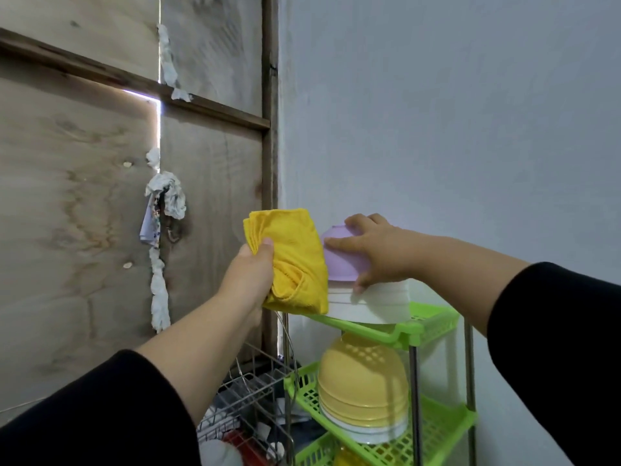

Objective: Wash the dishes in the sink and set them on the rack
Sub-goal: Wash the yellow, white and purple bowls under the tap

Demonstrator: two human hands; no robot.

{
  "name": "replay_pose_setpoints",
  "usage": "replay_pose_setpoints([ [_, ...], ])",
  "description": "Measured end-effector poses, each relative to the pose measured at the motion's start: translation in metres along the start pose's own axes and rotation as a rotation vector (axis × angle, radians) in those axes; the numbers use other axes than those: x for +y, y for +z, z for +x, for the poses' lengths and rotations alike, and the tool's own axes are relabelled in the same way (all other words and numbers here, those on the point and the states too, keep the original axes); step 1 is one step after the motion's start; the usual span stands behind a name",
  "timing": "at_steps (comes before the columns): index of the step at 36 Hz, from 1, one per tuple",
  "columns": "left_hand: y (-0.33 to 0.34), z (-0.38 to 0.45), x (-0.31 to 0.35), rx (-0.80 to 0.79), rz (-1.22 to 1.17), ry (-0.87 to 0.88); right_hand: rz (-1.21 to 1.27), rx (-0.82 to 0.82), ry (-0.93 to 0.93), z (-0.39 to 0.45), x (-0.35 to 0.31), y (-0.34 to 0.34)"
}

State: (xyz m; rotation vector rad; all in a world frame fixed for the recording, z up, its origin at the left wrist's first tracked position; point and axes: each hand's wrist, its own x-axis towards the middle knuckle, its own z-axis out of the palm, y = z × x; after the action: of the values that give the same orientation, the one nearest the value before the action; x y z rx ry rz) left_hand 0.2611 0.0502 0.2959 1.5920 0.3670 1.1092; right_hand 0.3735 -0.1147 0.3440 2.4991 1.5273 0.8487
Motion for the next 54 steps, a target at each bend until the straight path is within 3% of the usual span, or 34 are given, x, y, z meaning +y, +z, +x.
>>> replay_pose_setpoints([
  [6, 0.005, 0.005, 0.000, 0.008, -0.025, -0.025, 0.025, -0.130, -0.007, 0.007, 0.002, 0.007],
  [11, 0.014, 0.003, 0.003, 0.010, -0.056, -0.025, 0.023, -0.135, 0.011, 0.002, 0.005, 0.010],
  [21, 0.009, -0.017, -0.002, 0.018, -0.097, -0.040, 0.229, 0.151, -0.029, -0.017, -0.020, 0.003],
  [25, -0.010, -0.034, -0.006, 0.024, -0.119, -0.066, 0.459, 0.209, 0.067, -0.014, -0.045, 0.007],
  [28, -0.026, -0.053, -0.005, 0.056, -0.179, -0.095, 1.003, 0.255, 0.158, -0.023, -0.076, 0.001],
  [32, -0.062, -0.082, 0.000, 0.106, -0.188, -0.117, 1.482, 0.109, 0.153, -0.039, -0.126, 0.004],
  [37, -0.107, -0.102, -0.009, 0.167, -0.174, -0.215, 1.626, -0.031, 0.144, -0.048, -0.181, 0.027],
  [41, -0.159, -0.125, -0.014, 0.123, -0.361, -0.337, 1.779, -0.074, 0.103, -0.058, -0.238, 0.039],
  [46, -0.225, -0.164, -0.018, 0.087, -0.482, -0.344, 1.779, -0.136, 0.053, -0.077, -0.300, 0.043],
  [54, -0.313, -0.227, -0.044, 0.304, -0.548, -0.485, 1.790, -0.295, 0.016, -0.107, -0.394, 0.048],
])
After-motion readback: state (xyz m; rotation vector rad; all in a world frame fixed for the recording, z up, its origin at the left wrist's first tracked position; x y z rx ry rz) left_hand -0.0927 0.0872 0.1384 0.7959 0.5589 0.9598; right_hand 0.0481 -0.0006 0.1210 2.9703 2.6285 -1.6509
